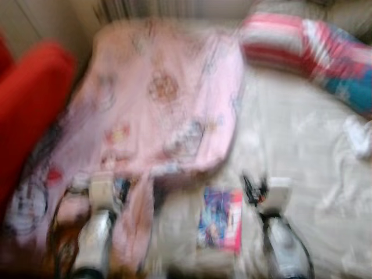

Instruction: Clean up the room

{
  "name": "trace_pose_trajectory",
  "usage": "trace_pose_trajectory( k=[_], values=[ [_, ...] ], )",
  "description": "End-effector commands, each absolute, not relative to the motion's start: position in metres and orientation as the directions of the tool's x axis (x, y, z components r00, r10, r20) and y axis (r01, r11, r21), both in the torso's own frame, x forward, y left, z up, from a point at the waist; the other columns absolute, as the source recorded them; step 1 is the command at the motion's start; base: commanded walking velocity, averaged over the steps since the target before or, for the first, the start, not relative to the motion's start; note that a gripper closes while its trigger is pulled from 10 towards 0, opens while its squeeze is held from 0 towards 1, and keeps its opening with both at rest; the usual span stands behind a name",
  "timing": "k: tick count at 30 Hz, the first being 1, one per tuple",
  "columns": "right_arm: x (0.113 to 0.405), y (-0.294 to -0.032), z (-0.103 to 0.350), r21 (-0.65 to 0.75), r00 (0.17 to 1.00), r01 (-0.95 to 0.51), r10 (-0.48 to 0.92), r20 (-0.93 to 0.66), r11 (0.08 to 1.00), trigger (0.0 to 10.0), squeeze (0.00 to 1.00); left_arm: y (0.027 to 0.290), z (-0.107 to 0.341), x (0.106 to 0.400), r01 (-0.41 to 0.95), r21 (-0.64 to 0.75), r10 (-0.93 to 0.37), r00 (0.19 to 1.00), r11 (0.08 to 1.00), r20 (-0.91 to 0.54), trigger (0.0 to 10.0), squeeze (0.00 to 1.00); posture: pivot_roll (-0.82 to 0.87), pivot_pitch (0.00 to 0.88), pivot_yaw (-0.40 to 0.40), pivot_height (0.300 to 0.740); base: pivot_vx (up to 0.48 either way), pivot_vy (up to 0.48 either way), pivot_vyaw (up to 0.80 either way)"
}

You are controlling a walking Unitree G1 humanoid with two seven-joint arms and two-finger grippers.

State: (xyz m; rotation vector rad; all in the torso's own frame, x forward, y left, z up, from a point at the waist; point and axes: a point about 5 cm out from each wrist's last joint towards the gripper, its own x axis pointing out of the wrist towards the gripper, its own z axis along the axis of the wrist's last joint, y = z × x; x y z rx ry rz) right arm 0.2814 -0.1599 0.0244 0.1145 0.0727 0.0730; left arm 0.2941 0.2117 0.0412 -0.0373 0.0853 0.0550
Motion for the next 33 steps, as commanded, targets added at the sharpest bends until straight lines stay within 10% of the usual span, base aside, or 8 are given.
trace_pose_trajectory(
  k=[1,33],
  values=[
    [0.266,-0.177,0.008,0.117,0.989,-0.006,0.023,-0.146,0.993,10.0,0.0,0.202,0.037,0.292,-0.032,-0.045,0.028,0.995,0.998,-0.095,10.0,0.0,0.05,0.204,0.03,0.74,0.0,0.0,0.0],
    [0.276,-0.181,0.019,0.084,0.994,-0.001,0.01,-0.109,0.996,10.0,0.0,0.195,0.041,0.296,0.016,-0.024,-0.018,0.996,1.0,-0.09,10.0,0.0,0.02,0.195,0.031,0.74,0.0,0.0,0.0]
  ],
)
